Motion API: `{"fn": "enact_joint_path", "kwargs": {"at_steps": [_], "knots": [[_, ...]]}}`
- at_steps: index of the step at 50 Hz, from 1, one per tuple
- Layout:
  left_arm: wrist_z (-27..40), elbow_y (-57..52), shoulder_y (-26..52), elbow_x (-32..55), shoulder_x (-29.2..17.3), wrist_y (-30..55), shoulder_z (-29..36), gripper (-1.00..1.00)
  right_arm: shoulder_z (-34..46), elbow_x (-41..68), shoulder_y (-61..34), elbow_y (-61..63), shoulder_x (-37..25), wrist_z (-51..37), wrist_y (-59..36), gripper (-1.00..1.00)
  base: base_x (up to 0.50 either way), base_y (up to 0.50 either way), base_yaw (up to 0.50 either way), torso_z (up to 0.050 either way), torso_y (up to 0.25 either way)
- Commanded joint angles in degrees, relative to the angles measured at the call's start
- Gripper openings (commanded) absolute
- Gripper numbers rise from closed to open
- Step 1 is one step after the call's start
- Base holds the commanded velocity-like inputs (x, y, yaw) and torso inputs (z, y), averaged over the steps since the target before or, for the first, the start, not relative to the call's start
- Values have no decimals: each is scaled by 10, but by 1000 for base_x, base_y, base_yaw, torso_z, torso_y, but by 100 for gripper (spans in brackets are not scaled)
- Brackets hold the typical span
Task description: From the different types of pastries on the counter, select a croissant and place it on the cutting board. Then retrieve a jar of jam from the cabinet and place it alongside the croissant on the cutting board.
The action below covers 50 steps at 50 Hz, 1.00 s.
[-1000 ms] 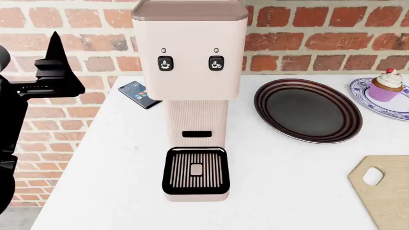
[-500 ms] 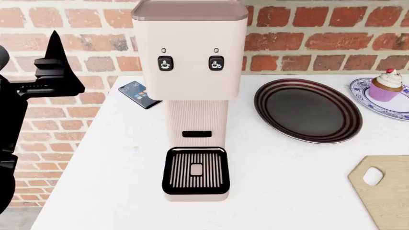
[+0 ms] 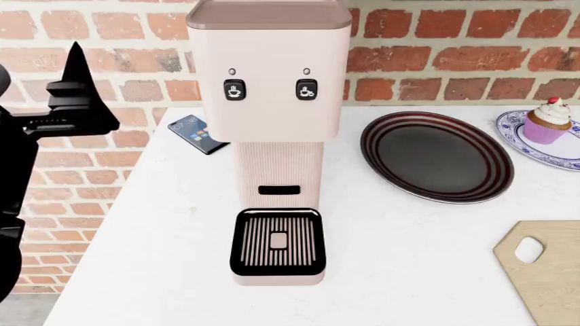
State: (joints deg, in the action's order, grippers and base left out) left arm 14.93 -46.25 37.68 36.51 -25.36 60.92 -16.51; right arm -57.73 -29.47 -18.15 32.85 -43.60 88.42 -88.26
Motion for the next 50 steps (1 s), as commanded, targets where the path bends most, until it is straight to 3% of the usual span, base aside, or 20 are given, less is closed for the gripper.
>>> {"fn": "enact_joint_path", "kwargs": {"at_steps": [1,50], "knots": [[1,2,-94,0,-41,-5,54,100,-19,13,15,2,37,-17,35,-100,-12,14,14,0,0],[9,6,-99,7,-46,-16,58,100,-49,64,69,-17,121,-79,155,-100,-5,14,15,0,0]]}}
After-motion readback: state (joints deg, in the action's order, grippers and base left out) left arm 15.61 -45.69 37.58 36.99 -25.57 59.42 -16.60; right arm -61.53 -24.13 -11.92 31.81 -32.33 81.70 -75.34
